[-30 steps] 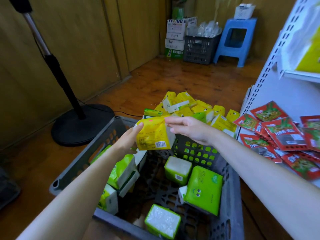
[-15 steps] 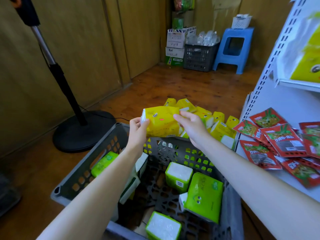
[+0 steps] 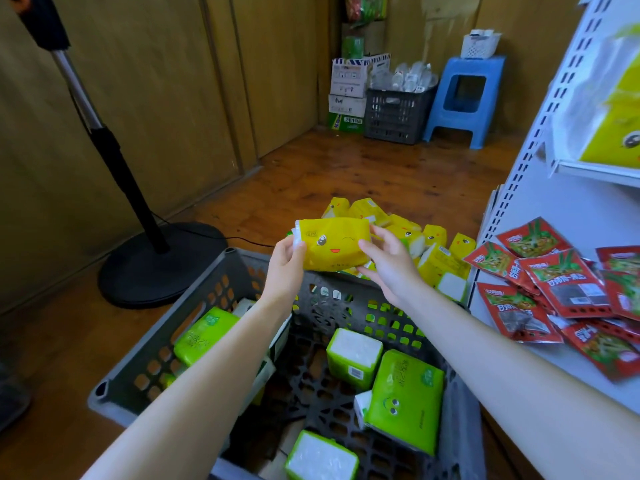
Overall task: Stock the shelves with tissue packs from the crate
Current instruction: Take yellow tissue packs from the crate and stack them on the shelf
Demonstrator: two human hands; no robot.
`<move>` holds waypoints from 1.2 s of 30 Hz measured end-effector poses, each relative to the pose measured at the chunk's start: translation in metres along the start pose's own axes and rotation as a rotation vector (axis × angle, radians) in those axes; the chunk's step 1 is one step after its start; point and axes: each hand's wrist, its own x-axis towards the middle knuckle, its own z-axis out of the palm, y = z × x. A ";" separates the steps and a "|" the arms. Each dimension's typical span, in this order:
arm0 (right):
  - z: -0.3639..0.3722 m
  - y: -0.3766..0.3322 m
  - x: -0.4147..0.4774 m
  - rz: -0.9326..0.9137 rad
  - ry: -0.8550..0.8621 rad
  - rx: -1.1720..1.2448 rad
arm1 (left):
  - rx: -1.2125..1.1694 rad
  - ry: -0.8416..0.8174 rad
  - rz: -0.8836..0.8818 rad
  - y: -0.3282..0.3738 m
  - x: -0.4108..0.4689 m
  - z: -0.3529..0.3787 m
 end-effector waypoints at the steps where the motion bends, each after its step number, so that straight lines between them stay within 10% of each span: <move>1: 0.000 0.002 0.002 -0.021 0.006 -0.017 | 0.001 0.043 -0.021 -0.002 0.001 0.001; 36: -0.022 0.021 0.010 0.036 0.043 -0.193 | 0.206 -0.017 0.075 -0.021 0.011 -0.010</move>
